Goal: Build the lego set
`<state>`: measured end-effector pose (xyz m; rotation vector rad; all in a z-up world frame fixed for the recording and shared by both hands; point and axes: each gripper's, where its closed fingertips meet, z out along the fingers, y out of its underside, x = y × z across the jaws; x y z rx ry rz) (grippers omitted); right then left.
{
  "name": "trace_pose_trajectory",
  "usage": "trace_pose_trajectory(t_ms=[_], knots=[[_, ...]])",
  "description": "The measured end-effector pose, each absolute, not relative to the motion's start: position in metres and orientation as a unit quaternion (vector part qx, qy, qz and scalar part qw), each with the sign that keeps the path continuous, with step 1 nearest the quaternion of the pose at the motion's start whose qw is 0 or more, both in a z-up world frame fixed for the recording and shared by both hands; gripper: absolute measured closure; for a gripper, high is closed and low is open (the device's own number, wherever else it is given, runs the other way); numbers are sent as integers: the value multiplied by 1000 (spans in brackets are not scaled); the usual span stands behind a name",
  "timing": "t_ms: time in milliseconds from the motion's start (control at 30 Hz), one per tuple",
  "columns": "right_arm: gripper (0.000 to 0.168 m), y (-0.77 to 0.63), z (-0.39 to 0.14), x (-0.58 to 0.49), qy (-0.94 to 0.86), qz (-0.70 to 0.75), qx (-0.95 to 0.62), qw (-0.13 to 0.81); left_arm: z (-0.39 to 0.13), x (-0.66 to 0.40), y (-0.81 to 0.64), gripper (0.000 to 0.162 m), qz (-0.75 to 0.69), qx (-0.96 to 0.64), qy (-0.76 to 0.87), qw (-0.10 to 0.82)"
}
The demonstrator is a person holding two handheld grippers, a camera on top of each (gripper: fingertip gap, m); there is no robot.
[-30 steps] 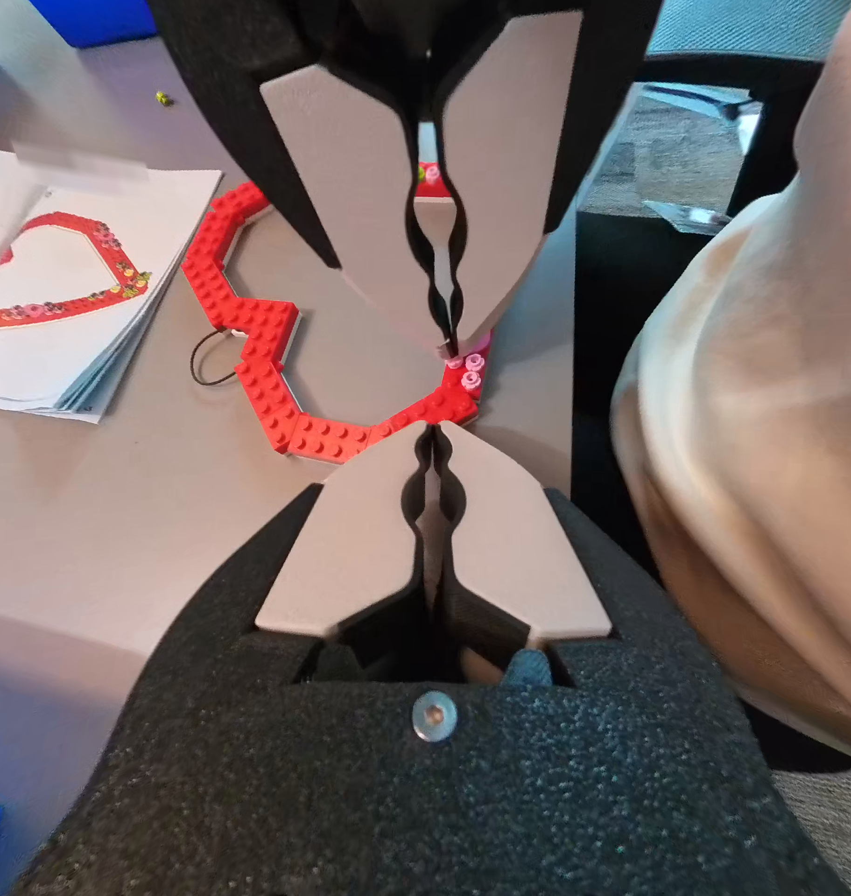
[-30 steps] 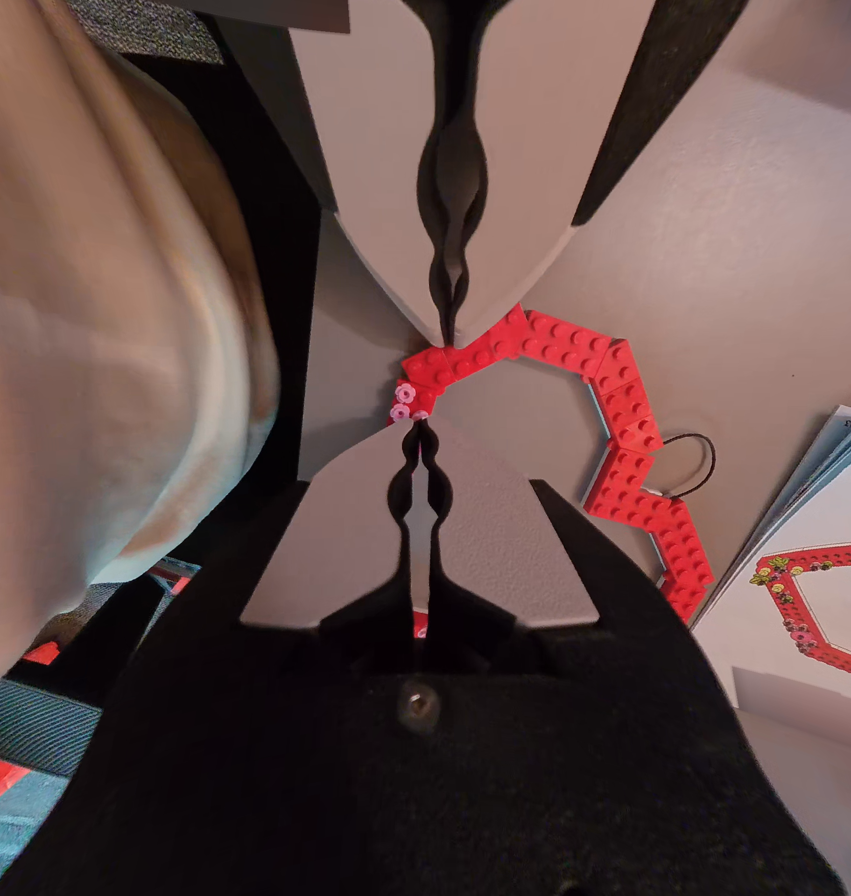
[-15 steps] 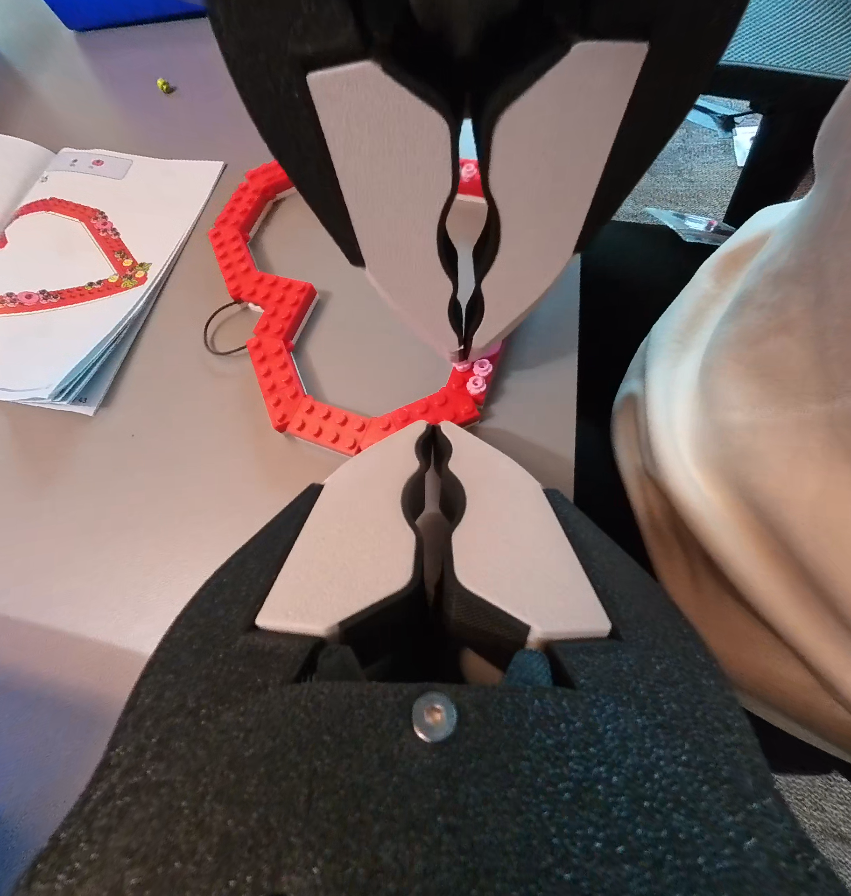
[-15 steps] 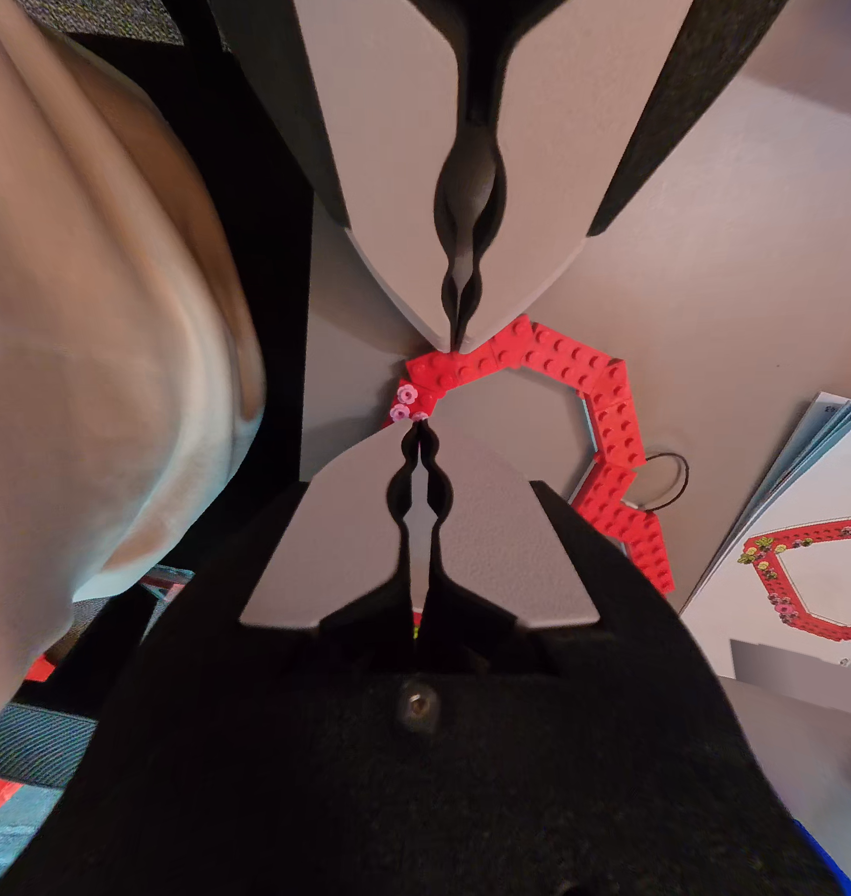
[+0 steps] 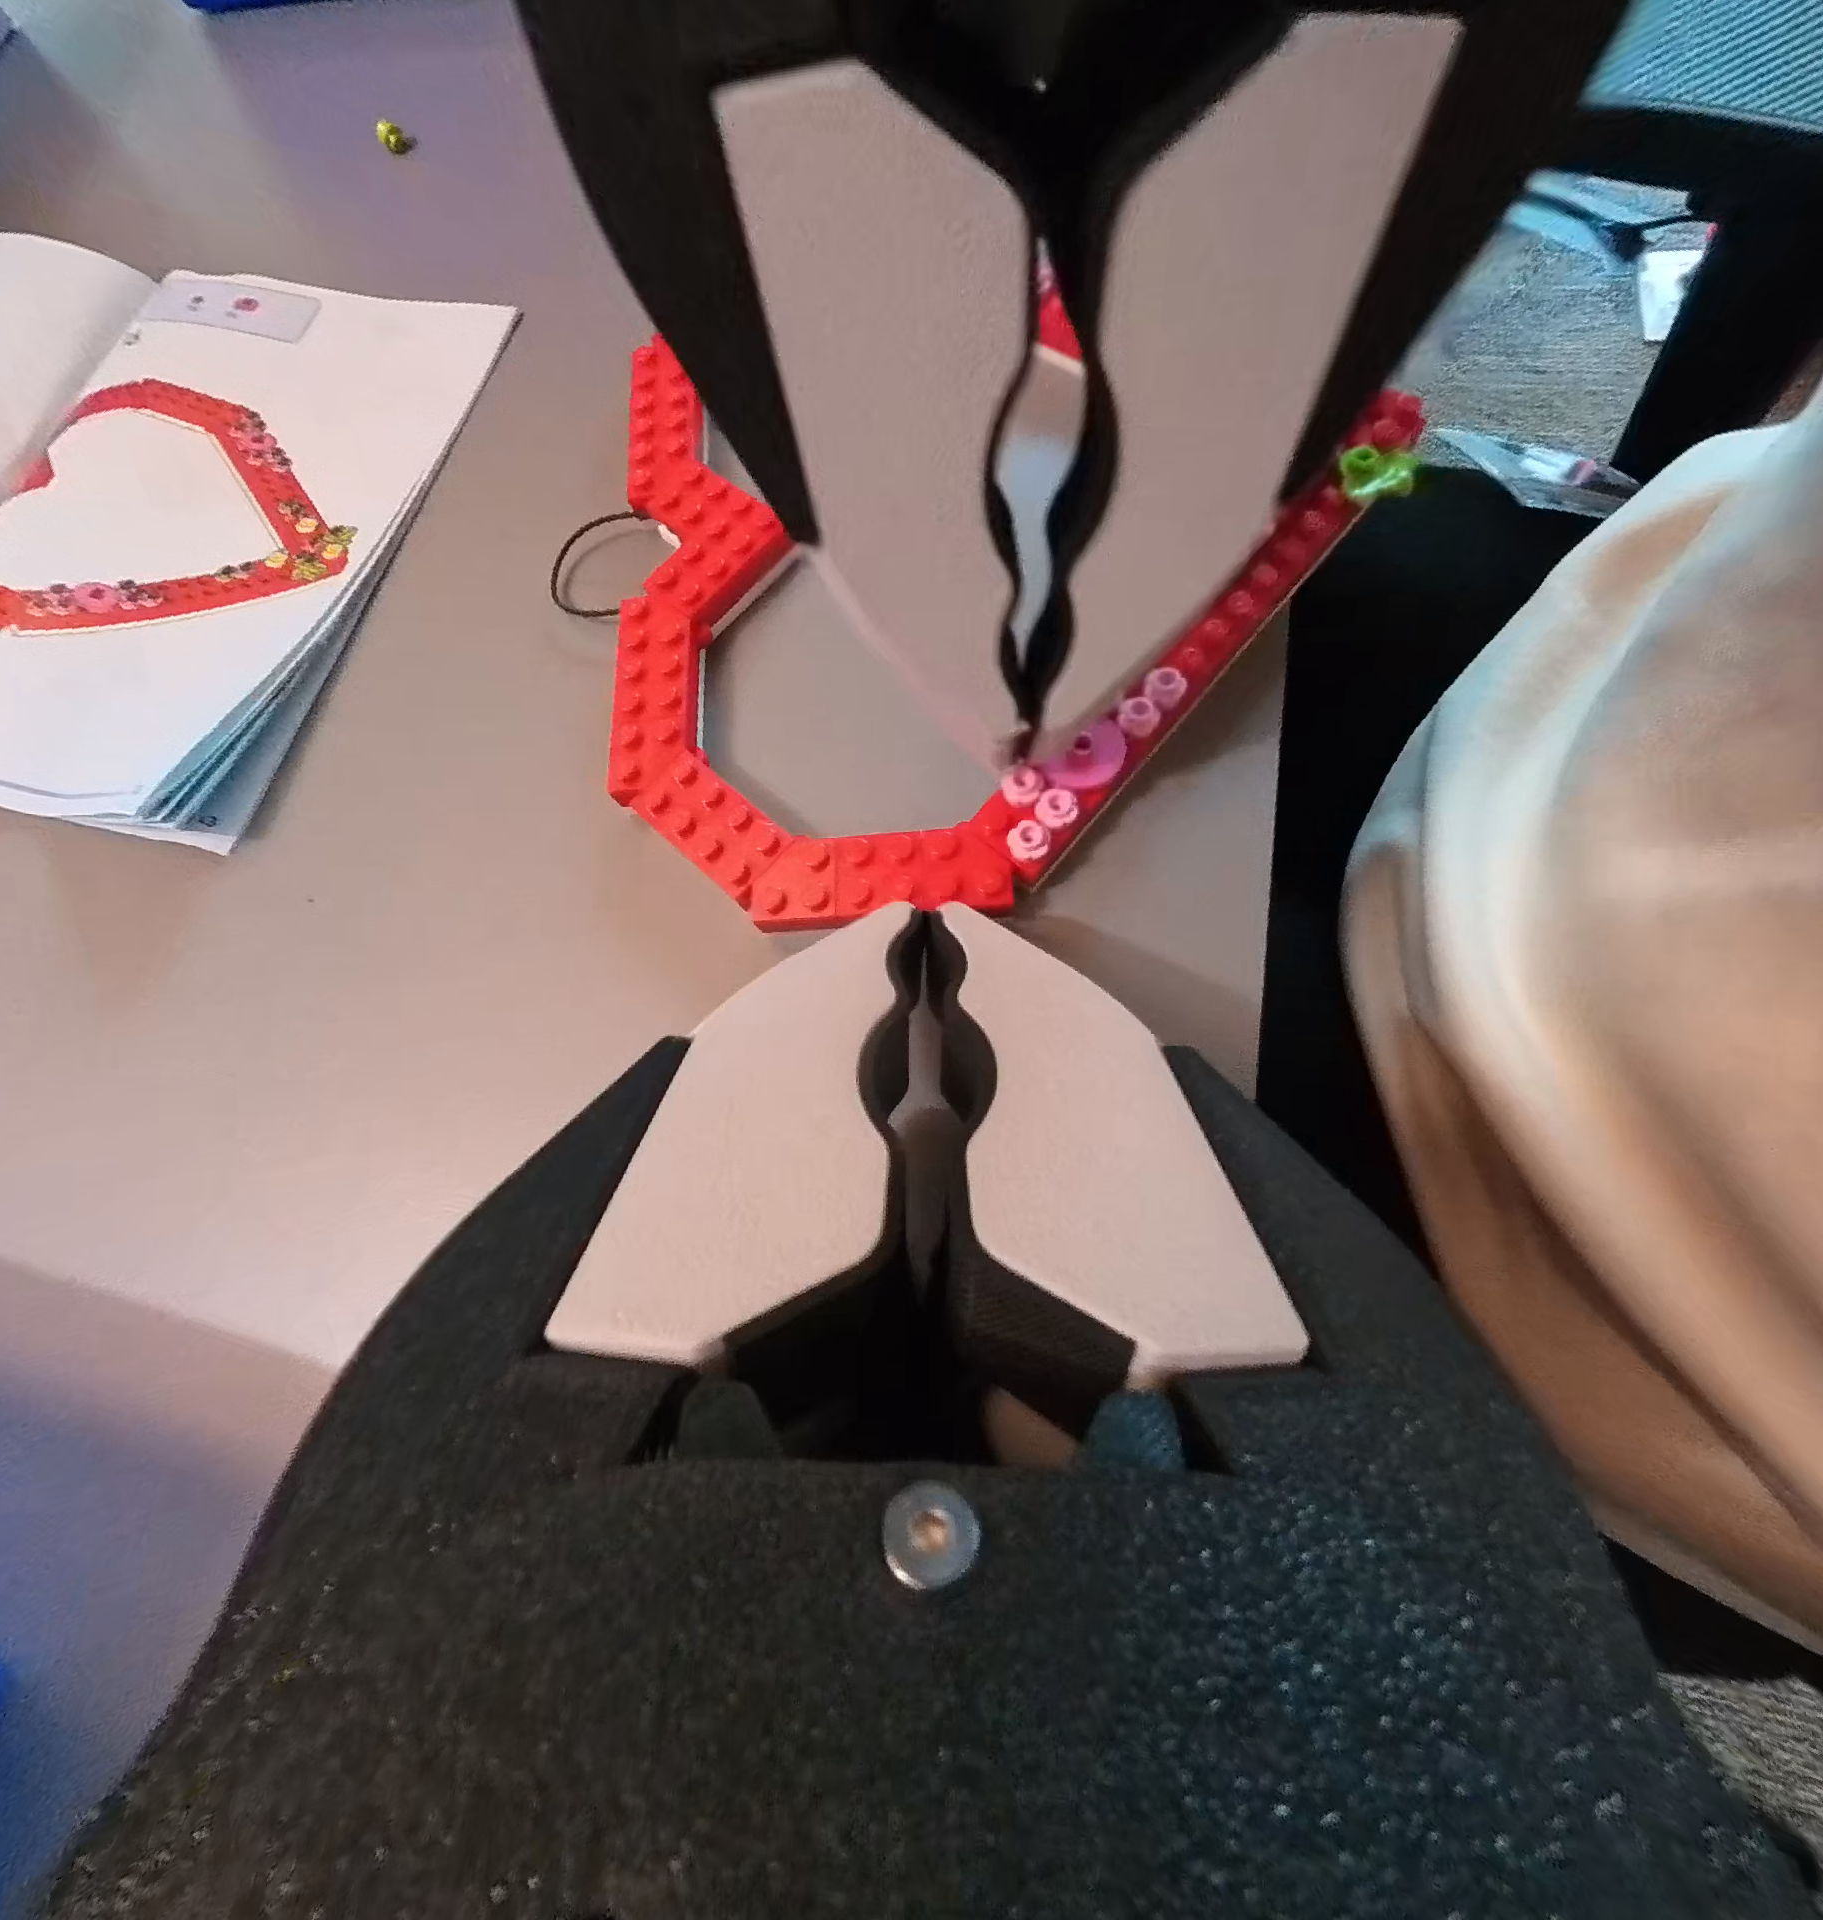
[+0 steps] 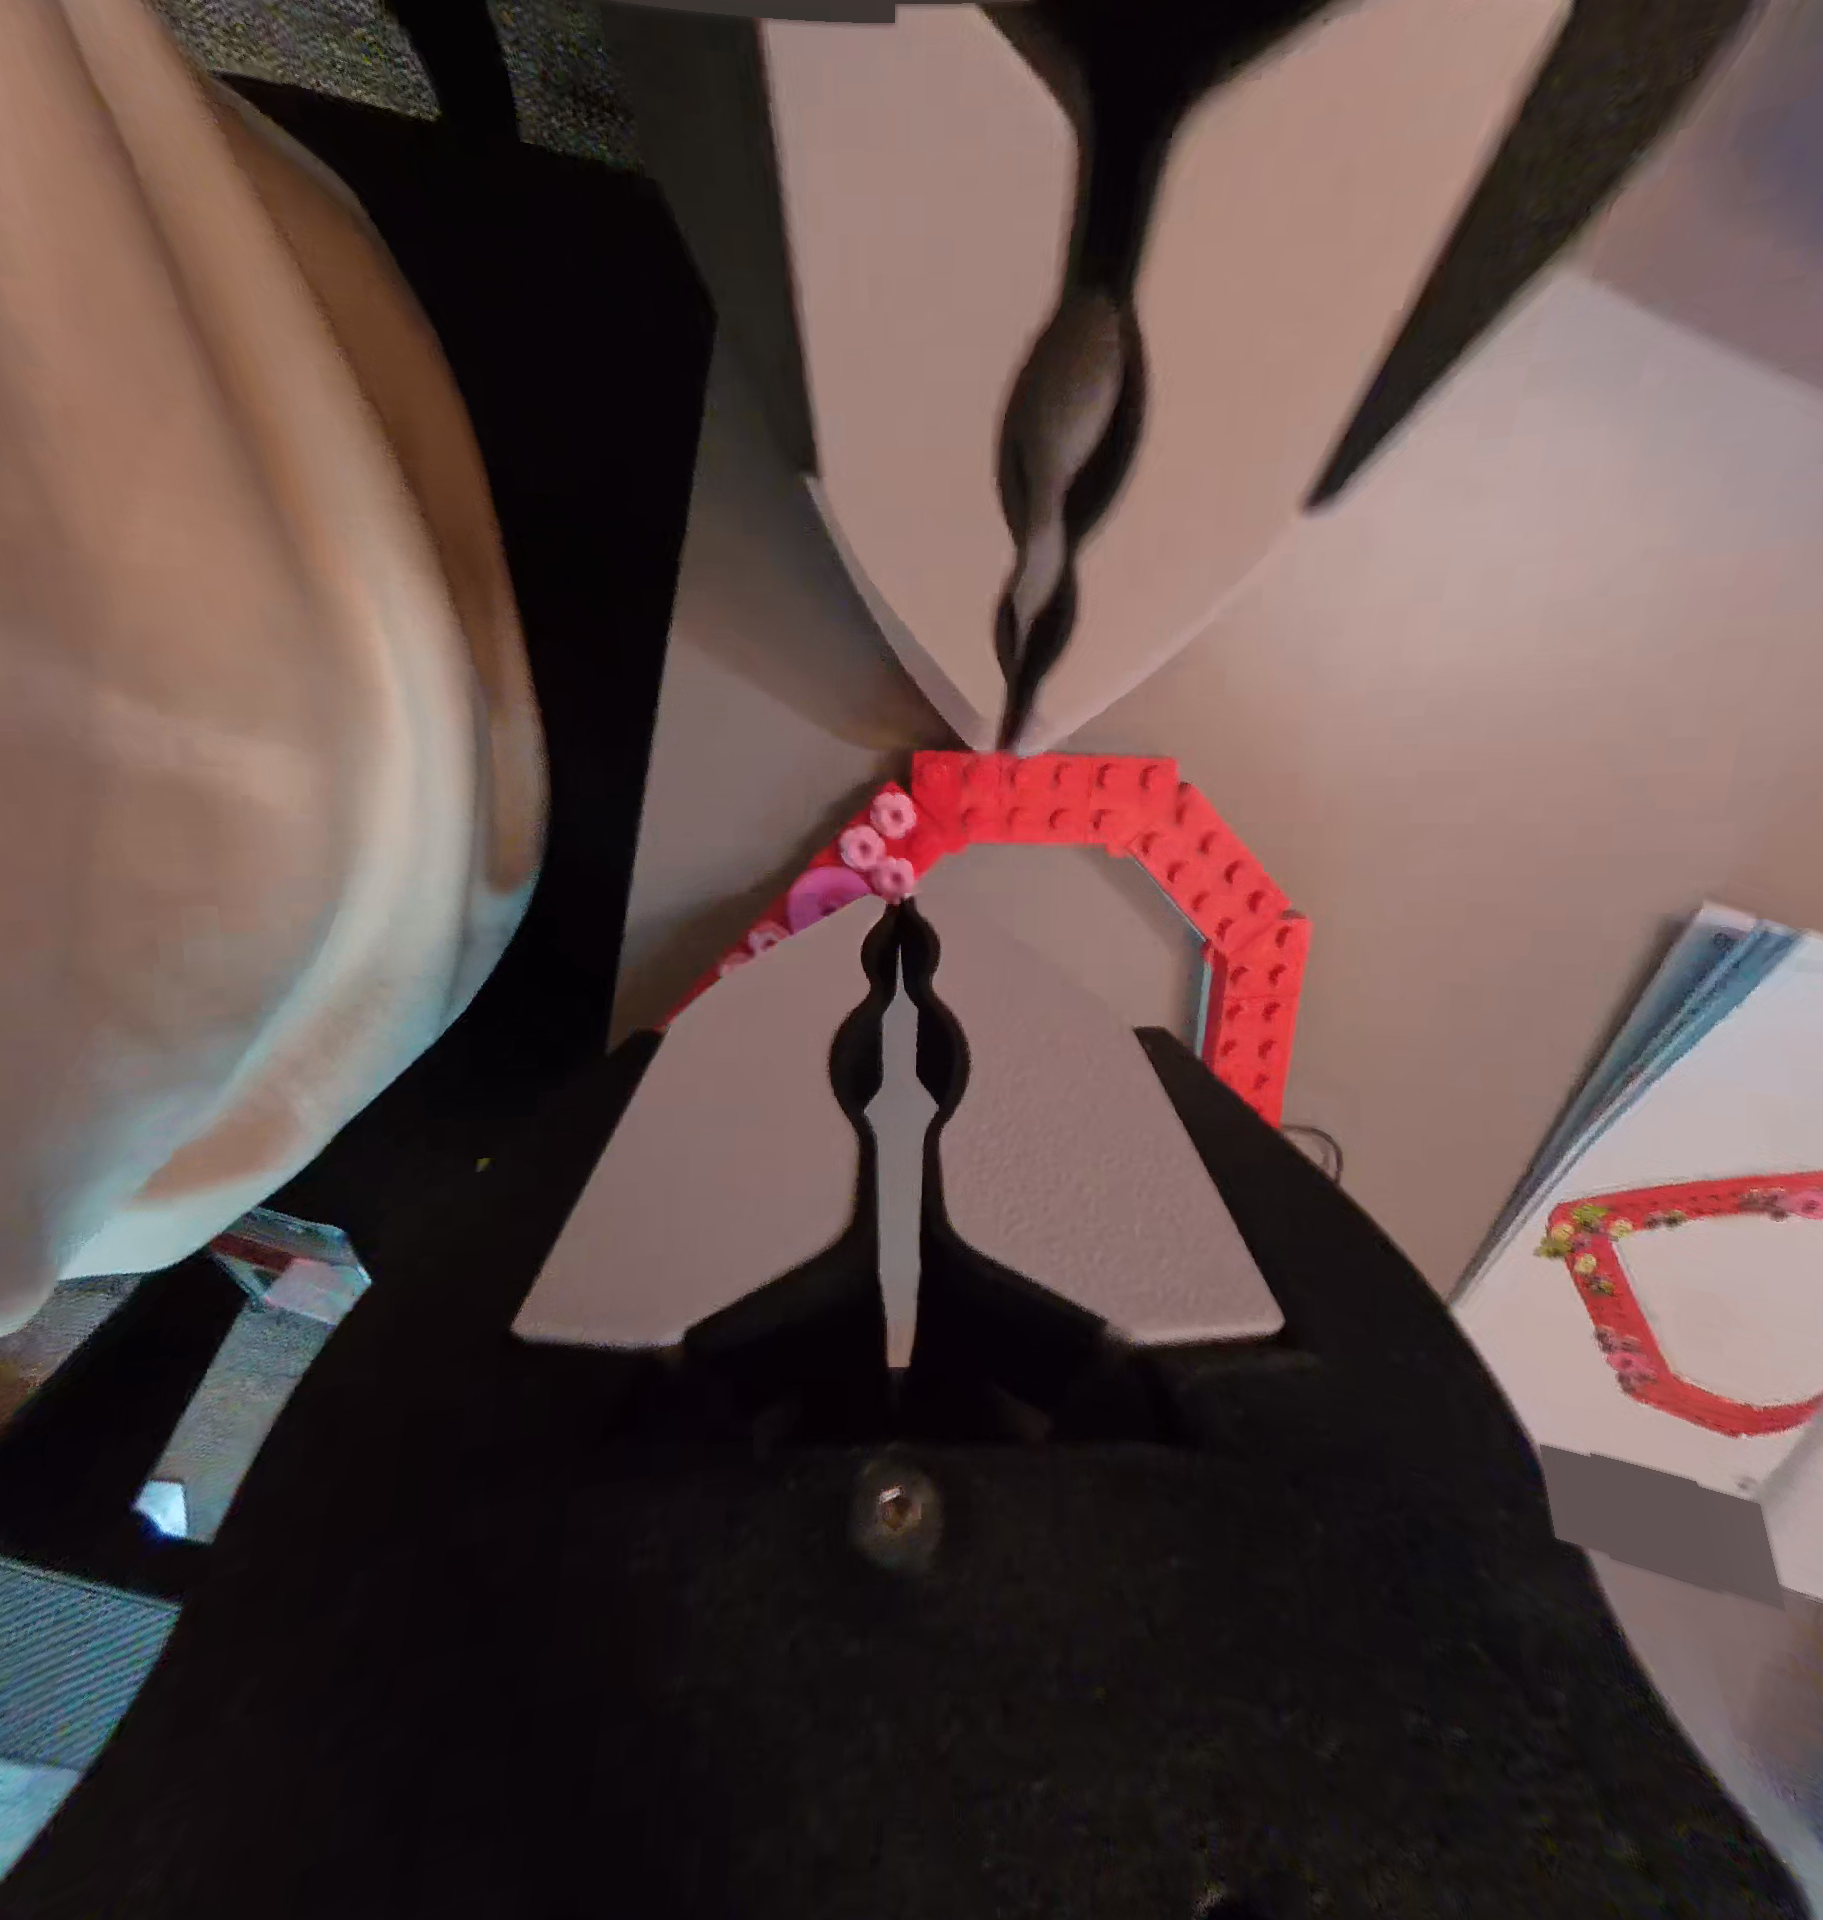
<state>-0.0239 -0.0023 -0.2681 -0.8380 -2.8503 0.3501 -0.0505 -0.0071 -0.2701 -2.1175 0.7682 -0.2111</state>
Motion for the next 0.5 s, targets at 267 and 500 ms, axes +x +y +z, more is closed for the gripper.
trace_pose_trajectory(t_ms=[267, 500], knots=[[130, 4, -232, 21, -857, 247, -444, 90, -250, -47, -8, 137, -73, -802, 332, 492], [123, 2, -269, 49, -836, 209, -471, 191, -260, -24, -5, 128, -60, -807, 385, 444]])
